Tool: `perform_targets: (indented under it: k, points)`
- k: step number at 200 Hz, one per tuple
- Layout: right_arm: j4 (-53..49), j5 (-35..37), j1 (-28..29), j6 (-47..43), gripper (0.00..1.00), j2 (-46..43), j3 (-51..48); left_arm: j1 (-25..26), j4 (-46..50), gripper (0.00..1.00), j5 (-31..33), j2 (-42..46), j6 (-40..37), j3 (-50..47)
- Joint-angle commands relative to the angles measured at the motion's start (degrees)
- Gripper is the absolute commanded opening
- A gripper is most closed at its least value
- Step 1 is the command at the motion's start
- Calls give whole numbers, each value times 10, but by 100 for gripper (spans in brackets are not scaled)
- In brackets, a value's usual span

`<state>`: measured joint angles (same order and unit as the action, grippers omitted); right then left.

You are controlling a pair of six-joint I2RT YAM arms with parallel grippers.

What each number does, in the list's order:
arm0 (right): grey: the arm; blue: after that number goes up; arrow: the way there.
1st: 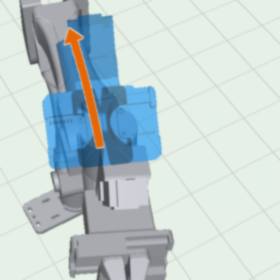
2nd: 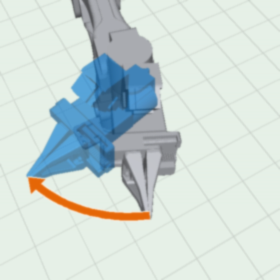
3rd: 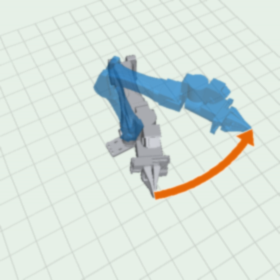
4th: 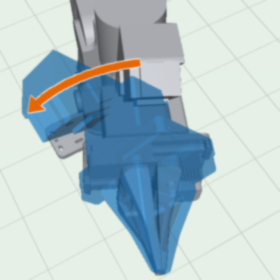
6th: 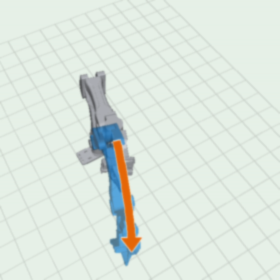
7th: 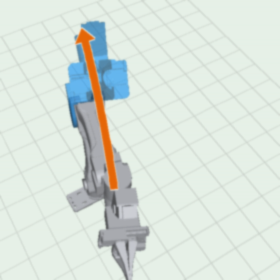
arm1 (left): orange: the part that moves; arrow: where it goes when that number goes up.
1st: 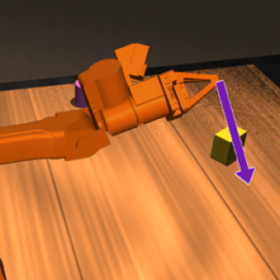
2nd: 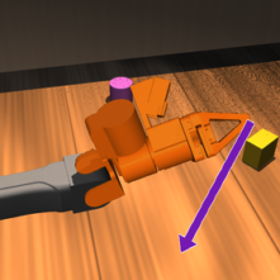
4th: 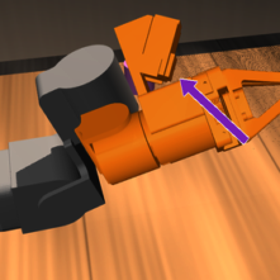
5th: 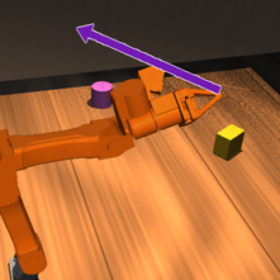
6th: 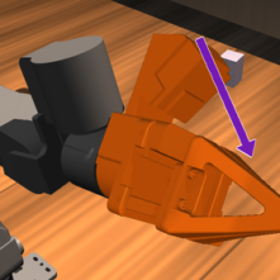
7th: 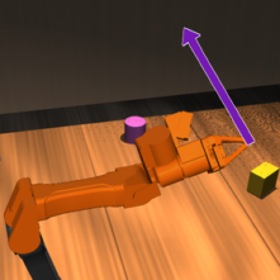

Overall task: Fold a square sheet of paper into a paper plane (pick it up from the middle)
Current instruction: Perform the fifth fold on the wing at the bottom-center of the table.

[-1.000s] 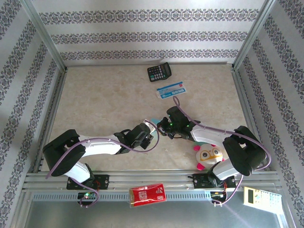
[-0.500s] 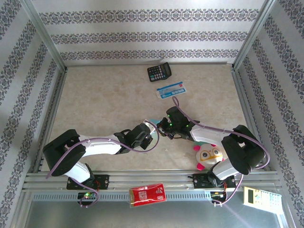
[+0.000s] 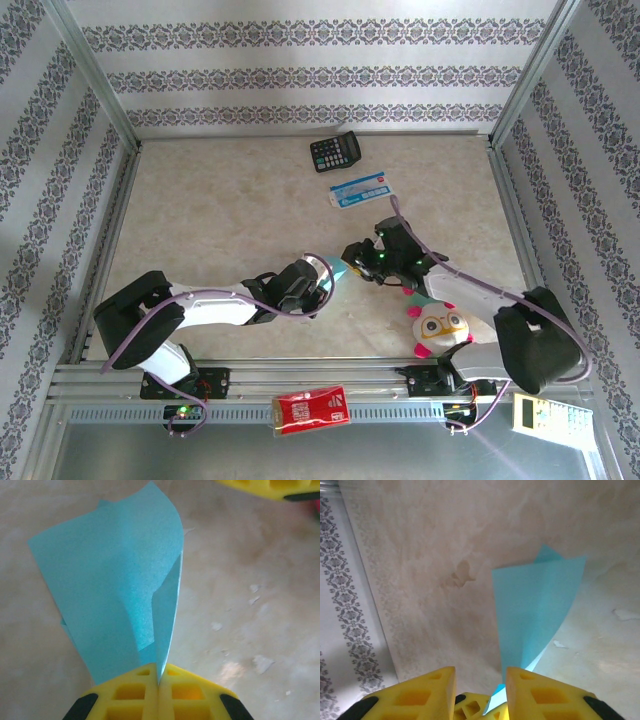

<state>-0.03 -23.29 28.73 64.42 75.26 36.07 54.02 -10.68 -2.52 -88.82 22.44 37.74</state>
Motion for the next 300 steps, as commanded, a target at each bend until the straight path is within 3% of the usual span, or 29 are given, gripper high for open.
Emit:
perform_targets:
  k: [1,53,162,300]
  points:
    - [-73,-8,-15,-87,34,-22,-4,7,-57,0,-42,-13,89,-9]
    - [-100,6,-30,-142,36,-43,-7,6,-163,0,-67,-15,173,-56]
    - [-82,-8,-27,-147,37,-7,-4,6,-250,0,-33,-9,248,-125]
    - [-79,-8,1,-155,37,24,21,-19,-383,0,-45,-40,339,-200]
